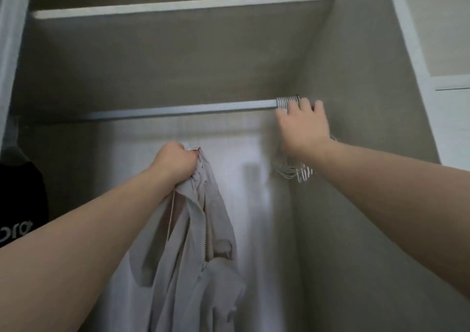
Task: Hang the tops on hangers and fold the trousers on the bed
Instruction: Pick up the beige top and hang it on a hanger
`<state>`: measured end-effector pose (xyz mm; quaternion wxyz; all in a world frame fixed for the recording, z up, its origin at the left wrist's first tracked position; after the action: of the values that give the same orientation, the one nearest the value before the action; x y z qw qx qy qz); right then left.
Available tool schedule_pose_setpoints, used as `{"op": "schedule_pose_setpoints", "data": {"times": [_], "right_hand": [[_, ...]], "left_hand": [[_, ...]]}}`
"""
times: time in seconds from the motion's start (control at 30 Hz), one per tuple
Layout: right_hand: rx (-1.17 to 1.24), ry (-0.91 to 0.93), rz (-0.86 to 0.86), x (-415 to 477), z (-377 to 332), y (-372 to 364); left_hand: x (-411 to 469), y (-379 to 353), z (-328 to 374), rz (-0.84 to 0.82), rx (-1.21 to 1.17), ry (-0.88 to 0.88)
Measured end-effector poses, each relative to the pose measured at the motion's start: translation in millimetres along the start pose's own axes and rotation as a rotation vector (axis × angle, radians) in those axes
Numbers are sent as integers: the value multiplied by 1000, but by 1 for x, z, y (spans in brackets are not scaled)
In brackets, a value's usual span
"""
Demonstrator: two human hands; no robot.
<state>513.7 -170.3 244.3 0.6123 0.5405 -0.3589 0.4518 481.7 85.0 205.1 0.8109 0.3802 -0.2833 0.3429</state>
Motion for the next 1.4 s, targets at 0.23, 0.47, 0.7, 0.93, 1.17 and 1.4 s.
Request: {"op": "schedule_pose_setpoints", "data": {"times": [0.23, 0.47, 0.7, 0.93, 1.17, 1.4], "right_hand": [[3, -204, -147, 21, 25, -25], [75, -192, -83, 35, 30, -29], [334, -284, -53, 43, 35, -18], [673, -479, 11, 25, 29, 7], [1291, -575, 157, -45, 22, 16], [1532, -545, 207, -164, 39, 84]], "left_hand": [[11, 2, -5, 16, 76, -18], [9, 4, -7, 27, 114, -37], [6, 9, 2, 32, 109, -73], [-2, 6, 11, 79, 28, -136], [-37, -16, 15, 135, -77, -161], [-105, 2, 36, 85, -8, -106]]}}
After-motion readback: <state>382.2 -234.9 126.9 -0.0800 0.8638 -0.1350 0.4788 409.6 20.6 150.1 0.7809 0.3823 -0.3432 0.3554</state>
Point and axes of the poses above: each hand's wrist, its own x-axis towards the middle knuckle, its own y-axis out of the back of the hand, z = x × y, the point moved 2 cm from there along x, towards the middle knuckle, and after that the axes turned 10 degrees about x, right-handed, at the moved point
